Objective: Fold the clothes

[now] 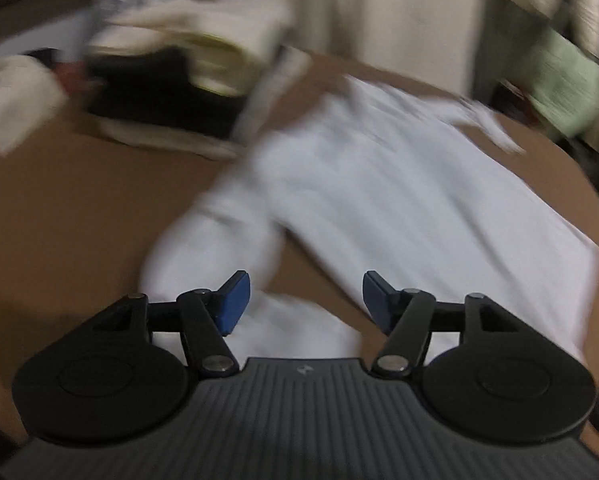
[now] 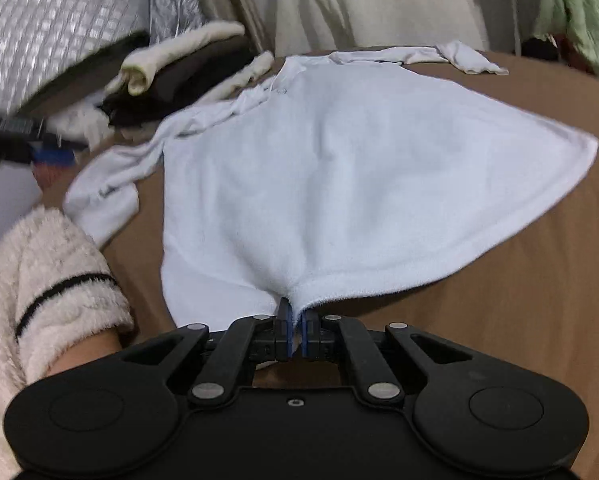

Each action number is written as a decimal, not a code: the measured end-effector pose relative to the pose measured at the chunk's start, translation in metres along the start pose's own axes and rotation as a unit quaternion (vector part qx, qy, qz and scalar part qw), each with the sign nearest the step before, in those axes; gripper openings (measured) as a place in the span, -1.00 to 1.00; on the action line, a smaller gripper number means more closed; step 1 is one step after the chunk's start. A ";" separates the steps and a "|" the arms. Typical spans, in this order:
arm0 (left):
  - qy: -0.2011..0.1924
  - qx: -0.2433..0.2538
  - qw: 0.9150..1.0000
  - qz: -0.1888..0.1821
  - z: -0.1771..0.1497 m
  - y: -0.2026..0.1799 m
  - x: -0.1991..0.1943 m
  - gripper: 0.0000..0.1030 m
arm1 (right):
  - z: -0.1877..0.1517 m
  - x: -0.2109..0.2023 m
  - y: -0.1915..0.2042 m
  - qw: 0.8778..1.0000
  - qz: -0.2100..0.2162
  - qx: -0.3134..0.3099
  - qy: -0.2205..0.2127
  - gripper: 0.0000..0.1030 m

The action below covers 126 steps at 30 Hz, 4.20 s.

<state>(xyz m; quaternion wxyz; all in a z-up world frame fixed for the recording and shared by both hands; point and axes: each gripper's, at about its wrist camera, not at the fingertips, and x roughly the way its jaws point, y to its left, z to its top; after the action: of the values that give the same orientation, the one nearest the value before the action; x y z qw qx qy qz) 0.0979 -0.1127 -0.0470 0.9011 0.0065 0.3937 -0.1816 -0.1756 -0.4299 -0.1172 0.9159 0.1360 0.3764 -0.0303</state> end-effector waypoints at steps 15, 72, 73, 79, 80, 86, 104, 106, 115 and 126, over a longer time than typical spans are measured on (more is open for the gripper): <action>0.018 -0.020 1.000 -0.009 0.030 0.086 0.114 -0.98 | 0.008 0.011 0.003 0.997 -0.062 0.016 0.041 -0.91; -0.023 0.215 0.976 0.016 0.066 -0.011 0.142 0.37 | 0.125 0.081 -0.252 0.961 -0.225 0.147 -0.073 0.28; -0.020 0.214 0.977 0.013 0.071 -0.018 0.154 0.37 | 0.131 0.087 -0.252 0.962 -0.225 0.136 -0.074 0.26; 0.019 0.212 0.976 0.041 0.085 -0.034 0.224 -0.97 | 0.161 0.085 -0.229 0.943 -0.301 0.043 -0.134 -0.88; -0.002 0.180 0.979 0.092 0.089 -0.035 0.216 -0.98 | 0.166 0.081 -0.223 0.936 -0.319 0.024 -0.145 -0.89; -0.149 0.177 0.945 0.231 0.095 -0.033 0.175 -0.90 | 0.190 0.090 -0.249 0.922 -0.373 0.021 -0.101 -0.89; -0.004 -0.111 0.983 0.145 0.012 0.115 0.087 0.94 | 0.176 0.093 -0.018 0.994 -0.077 -0.069 -0.031 0.14; 0.057 -0.164 0.982 0.074 -0.002 0.135 0.099 1.00 | 0.173 0.109 0.031 0.995 -0.010 -0.100 -0.018 0.14; 0.004 -0.231 0.971 -0.065 -0.005 0.147 0.100 -0.93 | 0.179 0.151 0.184 0.972 0.184 -0.144 0.038 0.19; -0.017 -0.274 0.960 -0.048 -0.003 0.161 0.084 -0.93 | 0.163 0.157 0.284 0.936 0.212 -0.265 0.089 0.37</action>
<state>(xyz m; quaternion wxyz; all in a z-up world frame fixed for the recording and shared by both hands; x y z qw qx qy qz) 0.2017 0.0114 -0.1302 0.8650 -0.2632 0.4128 -0.1097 0.0928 -0.1944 -0.0520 0.8665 -0.0331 0.4132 0.2781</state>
